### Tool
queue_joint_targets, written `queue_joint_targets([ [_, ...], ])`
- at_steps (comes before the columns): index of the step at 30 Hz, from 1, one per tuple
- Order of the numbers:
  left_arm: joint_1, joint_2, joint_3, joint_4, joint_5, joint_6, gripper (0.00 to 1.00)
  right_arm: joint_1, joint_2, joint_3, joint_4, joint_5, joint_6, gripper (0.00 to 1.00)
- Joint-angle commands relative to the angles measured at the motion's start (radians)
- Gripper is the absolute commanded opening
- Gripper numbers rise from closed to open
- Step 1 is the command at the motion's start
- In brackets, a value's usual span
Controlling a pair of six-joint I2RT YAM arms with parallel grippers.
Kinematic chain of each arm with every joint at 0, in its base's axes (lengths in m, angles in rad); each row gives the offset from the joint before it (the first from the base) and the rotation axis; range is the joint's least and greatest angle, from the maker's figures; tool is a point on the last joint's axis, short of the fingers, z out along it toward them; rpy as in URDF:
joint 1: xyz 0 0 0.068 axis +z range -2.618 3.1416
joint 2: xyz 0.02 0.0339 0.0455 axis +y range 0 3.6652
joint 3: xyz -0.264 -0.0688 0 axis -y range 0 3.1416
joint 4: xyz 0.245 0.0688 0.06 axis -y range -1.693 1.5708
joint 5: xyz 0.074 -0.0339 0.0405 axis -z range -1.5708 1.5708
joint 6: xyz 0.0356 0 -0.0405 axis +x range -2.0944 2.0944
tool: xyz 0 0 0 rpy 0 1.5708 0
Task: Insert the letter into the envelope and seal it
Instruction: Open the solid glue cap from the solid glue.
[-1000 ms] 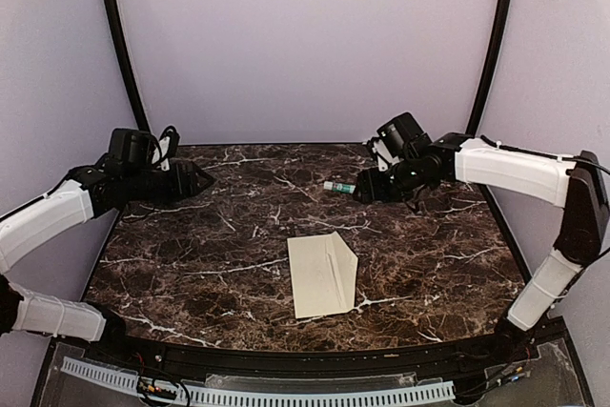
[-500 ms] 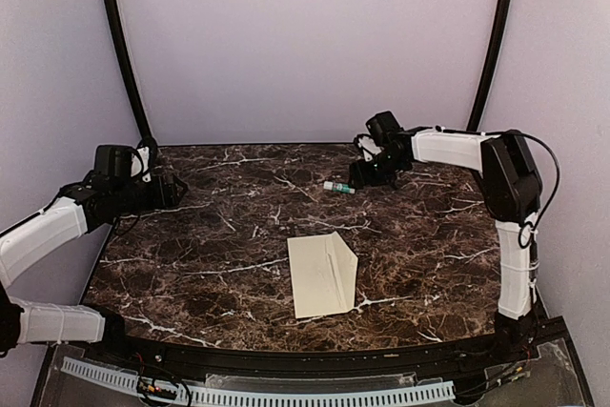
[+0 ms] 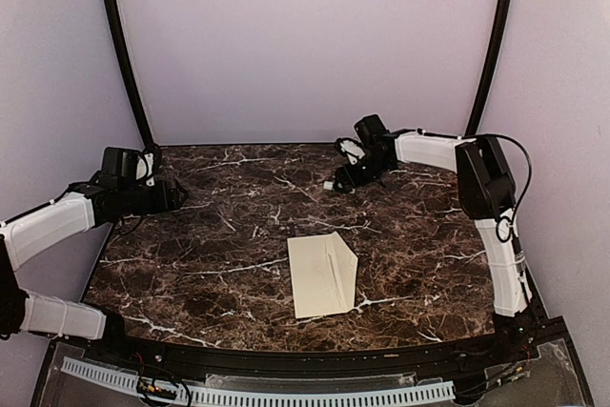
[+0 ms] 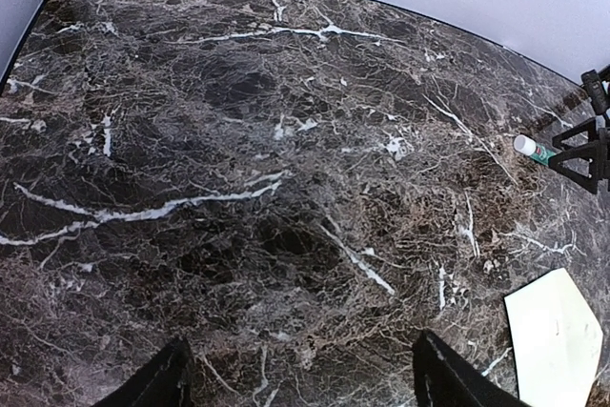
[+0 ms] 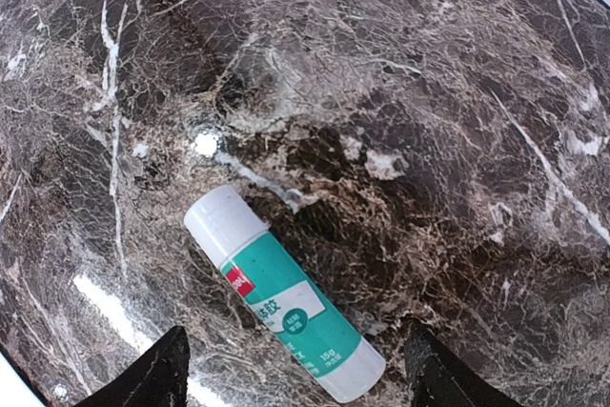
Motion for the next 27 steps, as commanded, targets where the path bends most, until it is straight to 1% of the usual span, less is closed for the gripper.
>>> queue_joint_targets([
  [1, 0.01, 0.009, 0.021, 0.02, 0.038, 0.0, 0.78, 0.003, 0.033, 0.054, -0.008, -0.03, -0.07, 0.74],
  [7, 0.011, 0.014, 0.017, 0.026, 0.053, -0.008, 0.77, 0.007, 0.055, 0.084, -0.031, -0.013, -0.087, 0.71],
  [15, 0.013, 0.015, 0.019, 0.018, 0.061, -0.002, 0.77, 0.042, 0.058, 0.061, -0.054, 0.006, -0.12, 0.65],
  [23, 0.012, 0.015, 0.019, 0.018, 0.064, -0.003, 0.77, 0.073, 0.067, 0.054, -0.053, 0.031, -0.123, 0.58],
  [25, 0.013, 0.018, 0.021, 0.018, 0.065, -0.003, 0.76, 0.079, 0.076, 0.056, -0.054, 0.061, -0.122, 0.55],
  [27, 0.013, 0.018, 0.021, 0.018, 0.066, -0.003, 0.77, 0.087, 0.082, 0.05, -0.047, 0.096, -0.117, 0.5],
])
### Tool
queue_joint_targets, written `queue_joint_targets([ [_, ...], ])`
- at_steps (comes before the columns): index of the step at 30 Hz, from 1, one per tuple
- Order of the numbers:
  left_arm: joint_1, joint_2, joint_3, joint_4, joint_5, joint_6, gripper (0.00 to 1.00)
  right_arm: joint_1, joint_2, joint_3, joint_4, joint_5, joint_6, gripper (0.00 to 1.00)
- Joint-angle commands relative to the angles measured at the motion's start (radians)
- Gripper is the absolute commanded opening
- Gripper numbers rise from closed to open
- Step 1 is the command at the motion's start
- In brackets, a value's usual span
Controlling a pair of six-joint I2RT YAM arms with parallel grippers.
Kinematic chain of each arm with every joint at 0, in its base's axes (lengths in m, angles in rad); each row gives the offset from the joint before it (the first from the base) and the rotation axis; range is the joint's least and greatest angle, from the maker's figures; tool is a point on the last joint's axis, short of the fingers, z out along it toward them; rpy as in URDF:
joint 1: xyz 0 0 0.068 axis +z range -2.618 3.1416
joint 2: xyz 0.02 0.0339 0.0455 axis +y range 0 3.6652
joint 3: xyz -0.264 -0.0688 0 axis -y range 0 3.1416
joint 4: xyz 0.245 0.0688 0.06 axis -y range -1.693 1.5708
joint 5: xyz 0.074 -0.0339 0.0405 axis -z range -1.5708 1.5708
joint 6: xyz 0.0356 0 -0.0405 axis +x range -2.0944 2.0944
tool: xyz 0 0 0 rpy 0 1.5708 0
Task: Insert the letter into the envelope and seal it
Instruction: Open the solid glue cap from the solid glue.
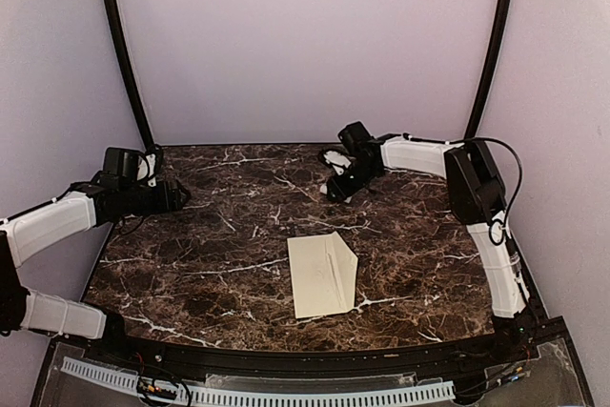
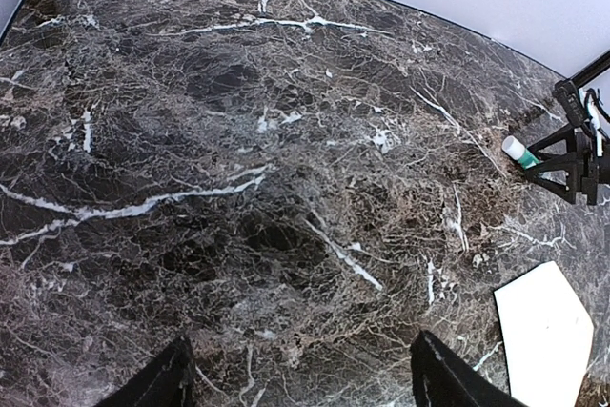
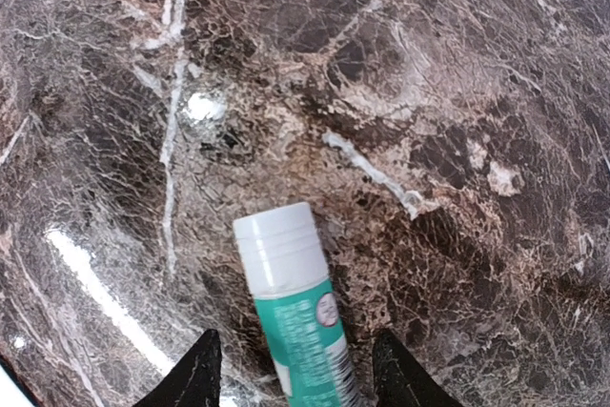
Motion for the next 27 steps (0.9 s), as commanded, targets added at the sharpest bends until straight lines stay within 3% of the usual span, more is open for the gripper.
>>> queue_joint_targets([
  [1, 0.007, -0.002, 0.022, 0.005, 0.014, 0.001, 0.77, 0.018, 0.033, -0.01, 0.019, 0.082, 0.002, 0.47],
  [3, 0.009, -0.003, 0.022, 0.004, 0.014, 0.001, 0.77, 0.025, 0.024, -0.03, 0.036, 0.11, 0.005, 0.39],
  [9, 0.009, -0.004, 0.022, 0.005, 0.018, 0.0, 0.76, 0.044, 0.009, -0.083, 0.061, 0.115, 0.004, 0.35],
  [14, 0.009, -0.006, 0.018, 0.016, 0.029, -0.01, 0.77, 0.05, -0.016, -0.133, 0.093, 0.068, 0.026, 0.13],
  [18, 0.009, -0.01, -0.01, 0.052, 0.077, -0.046, 0.75, 0.05, -0.09, -0.183, 0.136, 0.035, 0.052, 0.01],
  [23, 0.002, -0.032, -0.082, 0.149, 0.192, -0.147, 0.7, 0.051, -0.257, -0.217, 0.143, 0.001, 0.083, 0.0],
  [27, -0.098, -0.079, -0.051, 0.14, 0.199, -0.252, 0.68, 0.066, -0.443, -0.33, 0.176, -0.065, 0.132, 0.0],
])
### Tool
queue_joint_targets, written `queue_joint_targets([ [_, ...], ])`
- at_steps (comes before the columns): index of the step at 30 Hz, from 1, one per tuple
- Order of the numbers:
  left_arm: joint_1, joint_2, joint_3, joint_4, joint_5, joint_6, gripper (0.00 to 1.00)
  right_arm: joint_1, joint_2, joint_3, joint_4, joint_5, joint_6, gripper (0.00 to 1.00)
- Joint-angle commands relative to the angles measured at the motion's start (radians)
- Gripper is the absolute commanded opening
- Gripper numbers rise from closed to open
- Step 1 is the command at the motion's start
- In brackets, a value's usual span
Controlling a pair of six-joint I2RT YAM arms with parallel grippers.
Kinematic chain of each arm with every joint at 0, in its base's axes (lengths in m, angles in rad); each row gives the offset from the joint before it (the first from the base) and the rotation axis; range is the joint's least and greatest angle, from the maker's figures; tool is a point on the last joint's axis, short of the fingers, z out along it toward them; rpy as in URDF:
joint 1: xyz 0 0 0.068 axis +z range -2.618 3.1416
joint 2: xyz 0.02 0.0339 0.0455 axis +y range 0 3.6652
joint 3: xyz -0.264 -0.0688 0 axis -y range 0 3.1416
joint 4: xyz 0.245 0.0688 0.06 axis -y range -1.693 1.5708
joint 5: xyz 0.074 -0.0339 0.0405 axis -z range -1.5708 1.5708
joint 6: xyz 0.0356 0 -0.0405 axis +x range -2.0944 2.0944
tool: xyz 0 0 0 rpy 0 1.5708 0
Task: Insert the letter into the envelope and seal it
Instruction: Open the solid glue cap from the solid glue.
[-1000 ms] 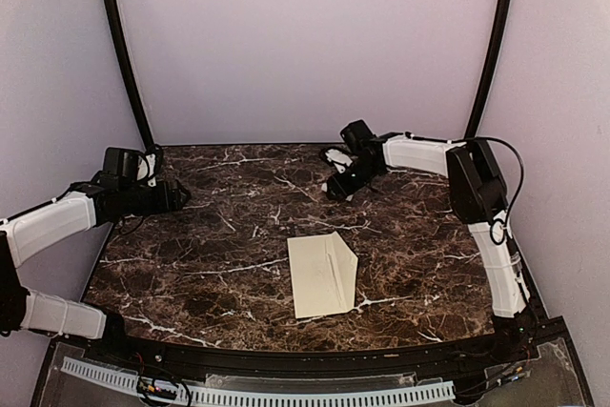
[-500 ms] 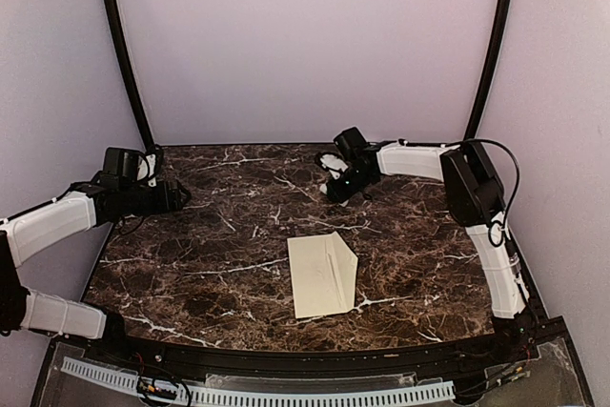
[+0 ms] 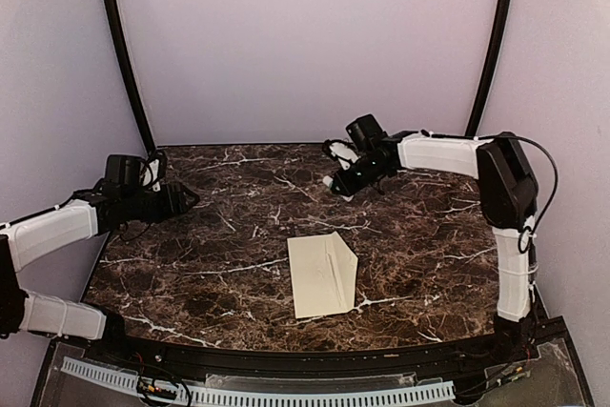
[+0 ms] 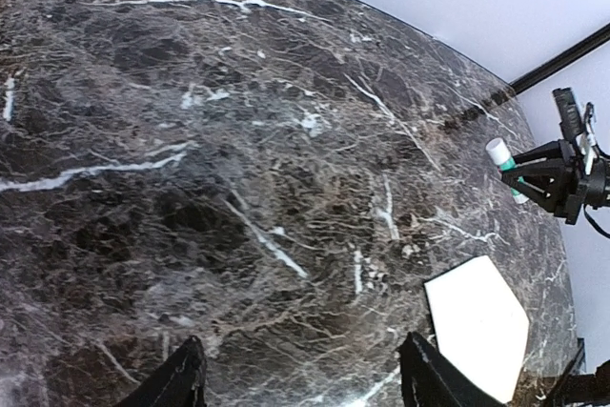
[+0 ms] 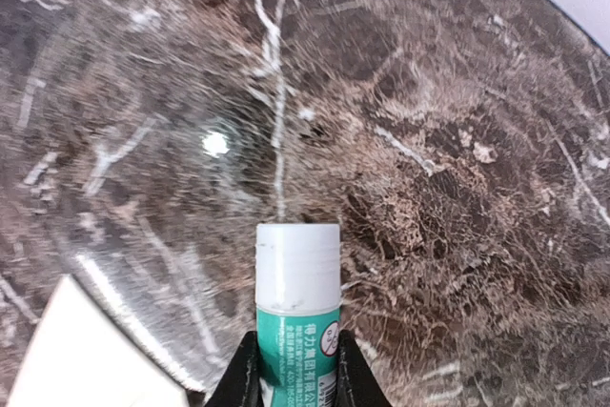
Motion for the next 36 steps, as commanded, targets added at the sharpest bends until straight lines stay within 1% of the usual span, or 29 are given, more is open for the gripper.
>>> queue_joint_targets([
  [1, -0.132, -0.082, 0.042, 0.028, 0.039, -0.149, 0.69, 0.031, -0.266, -0.109, 0.07, -0.096, 0.07, 0.0],
  [2, -0.181, -0.089, 0.053, 0.023, 0.037, -0.193, 0.69, 0.043, -0.315, -0.147, 0.08, -0.118, 0.093, 0.0],
  [5, -0.259, -0.136, 0.073, 0.049, 0.064, -0.307, 0.69, 0.092, -0.454, -0.261, 0.106, -0.161, 0.157, 0.0],
  [6, -0.3, -0.15, 0.073, 0.068, 0.067, -0.355, 0.69, 0.112, -0.5, -0.297, 0.113, -0.175, 0.179, 0.0],
  [9, -0.372, -0.194, 0.086, 0.125, 0.088, -0.428, 0.68, 0.193, -0.618, -0.39, 0.132, -0.217, 0.241, 0.0],
  [11, -0.42, -0.202, 0.097, 0.159, 0.114, -0.481, 0.68, 0.247, -0.682, -0.431, 0.151, -0.244, 0.282, 0.0],
  [14, -0.526, -0.199, 0.114, 0.22, 0.119, -0.539, 0.68, 0.32, -0.759, -0.472, 0.185, -0.28, 0.345, 0.0],
  [15, -0.544, -0.195, 0.118, 0.254, 0.122, -0.558, 0.68, 0.34, -0.775, -0.48, 0.19, -0.286, 0.363, 0.0],
  [19, -0.645, -0.148, 0.141, 0.31, 0.143, -0.584, 0.7, 0.411, -0.799, -0.468, 0.16, -0.287, 0.386, 0.0],
  [23, -0.748, -0.091, 0.171, 0.326, 0.135, -0.574, 0.74, 0.458, -0.789, -0.43, 0.108, -0.264, 0.367, 0.0],
  [27, -0.789, -0.053, 0.187, 0.345, 0.127, -0.576, 0.75, 0.476, -0.781, -0.412, 0.084, -0.255, 0.357, 0.0],
  [32, -0.807, -0.019, 0.193, 0.327, 0.112, -0.579, 0.75, 0.481, -0.787, -0.416, 0.089, -0.265, 0.355, 0.0],
  [34, -0.813, -0.009, 0.191, 0.328, 0.107, -0.589, 0.74, 0.482, -0.779, -0.407, 0.077, -0.275, 0.346, 0.0],
  [36, -0.817, 0.002, 0.193, 0.342, 0.109, -0.599, 0.71, 0.485, -0.773, -0.393, 0.057, -0.279, 0.333, 0.0],
])
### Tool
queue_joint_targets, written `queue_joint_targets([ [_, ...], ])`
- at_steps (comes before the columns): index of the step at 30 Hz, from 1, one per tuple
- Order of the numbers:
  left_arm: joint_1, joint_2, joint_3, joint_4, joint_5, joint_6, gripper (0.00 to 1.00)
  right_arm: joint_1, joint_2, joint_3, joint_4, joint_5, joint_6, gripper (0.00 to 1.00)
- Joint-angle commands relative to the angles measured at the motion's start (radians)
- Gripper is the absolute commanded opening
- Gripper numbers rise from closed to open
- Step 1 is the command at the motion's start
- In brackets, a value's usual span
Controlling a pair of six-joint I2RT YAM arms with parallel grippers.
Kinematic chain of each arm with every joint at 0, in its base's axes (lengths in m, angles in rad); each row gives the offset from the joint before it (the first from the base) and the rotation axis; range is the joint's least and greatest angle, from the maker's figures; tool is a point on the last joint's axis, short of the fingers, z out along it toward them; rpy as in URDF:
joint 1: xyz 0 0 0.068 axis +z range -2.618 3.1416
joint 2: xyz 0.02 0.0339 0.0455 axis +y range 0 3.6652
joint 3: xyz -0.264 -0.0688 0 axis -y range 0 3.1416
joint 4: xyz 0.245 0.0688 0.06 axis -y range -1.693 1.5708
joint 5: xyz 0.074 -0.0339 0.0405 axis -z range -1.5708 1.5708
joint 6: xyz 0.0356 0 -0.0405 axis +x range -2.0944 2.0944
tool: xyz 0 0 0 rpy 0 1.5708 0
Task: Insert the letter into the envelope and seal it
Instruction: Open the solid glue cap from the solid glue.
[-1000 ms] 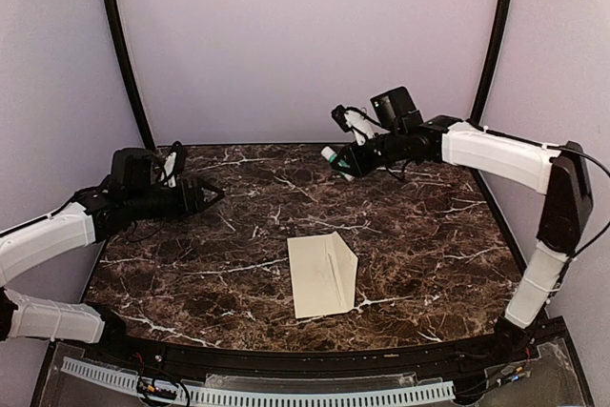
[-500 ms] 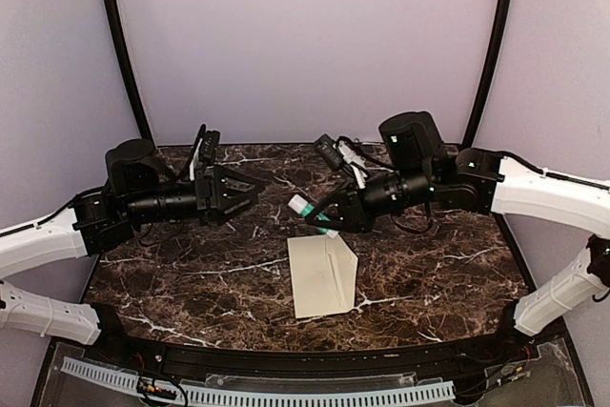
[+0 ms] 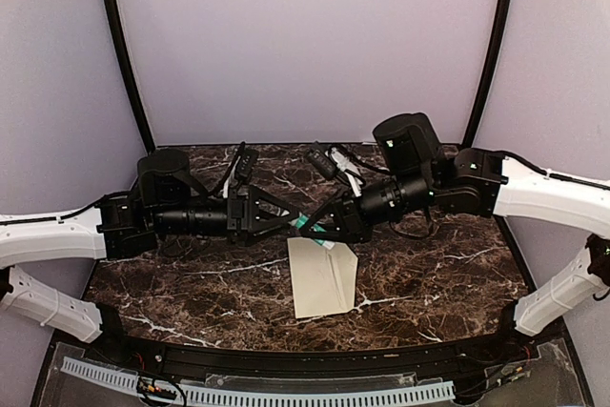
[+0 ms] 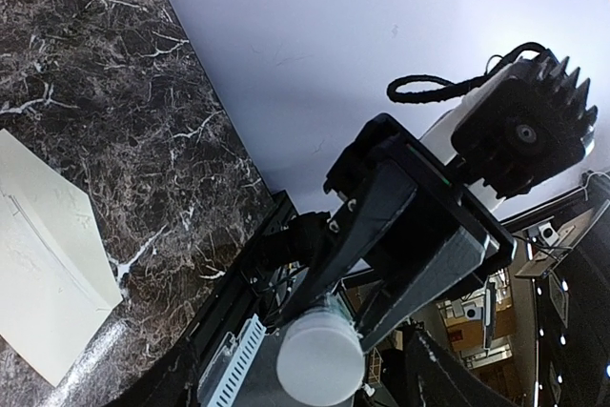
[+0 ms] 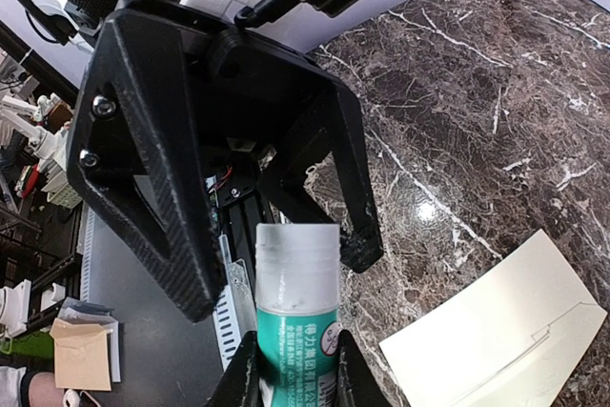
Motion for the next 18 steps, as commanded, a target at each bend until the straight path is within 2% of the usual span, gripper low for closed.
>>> queue_joint_targets([
  [1, -0.012, 0.018, 0.039, 0.049, -0.004, -0.019, 0.68, 0.012, 0.011, 0.054, -0.02, -0.015, -0.027, 0.0],
  [7, -0.018, 0.041, 0.06, 0.058, -0.006, -0.02, 0.5, 0.012, 0.022, 0.071, -0.052, -0.019, -0.049, 0.0],
  [10, -0.017, 0.044, 0.062, 0.067, -0.005, -0.026, 0.36, 0.012, 0.024, 0.071, -0.061, -0.012, -0.053, 0.0],
  [18, -0.018, 0.046, 0.062, 0.078, 0.003, -0.035, 0.09, 0.012, 0.009, 0.054, -0.056, 0.014, -0.057, 0.0],
])
